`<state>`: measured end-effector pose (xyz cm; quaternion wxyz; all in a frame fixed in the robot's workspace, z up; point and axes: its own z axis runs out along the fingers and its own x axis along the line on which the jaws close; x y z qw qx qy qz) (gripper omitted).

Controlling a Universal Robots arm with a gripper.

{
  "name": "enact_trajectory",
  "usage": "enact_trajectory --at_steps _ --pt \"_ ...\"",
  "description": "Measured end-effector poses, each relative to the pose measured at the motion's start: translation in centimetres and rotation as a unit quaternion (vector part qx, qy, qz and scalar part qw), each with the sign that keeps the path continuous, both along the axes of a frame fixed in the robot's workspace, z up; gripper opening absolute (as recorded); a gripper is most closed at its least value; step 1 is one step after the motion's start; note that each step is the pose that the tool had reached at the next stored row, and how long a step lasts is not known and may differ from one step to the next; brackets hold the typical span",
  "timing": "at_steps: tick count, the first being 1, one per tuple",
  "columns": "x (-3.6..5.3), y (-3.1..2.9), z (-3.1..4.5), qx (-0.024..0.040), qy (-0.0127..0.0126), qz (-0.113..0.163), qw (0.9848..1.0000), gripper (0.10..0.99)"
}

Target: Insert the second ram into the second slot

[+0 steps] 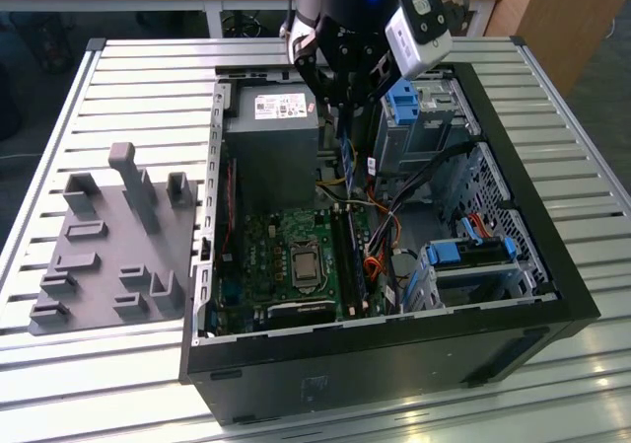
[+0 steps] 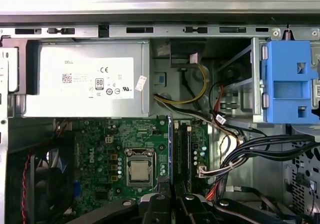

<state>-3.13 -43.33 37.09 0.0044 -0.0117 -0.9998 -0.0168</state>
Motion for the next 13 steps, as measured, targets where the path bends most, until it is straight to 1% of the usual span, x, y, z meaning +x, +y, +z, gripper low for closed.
enact_trajectory --at_steps 13 --pt "0.00 0.00 -0.75 -0.0002 0.0000 0.000 1.0000 0.137"
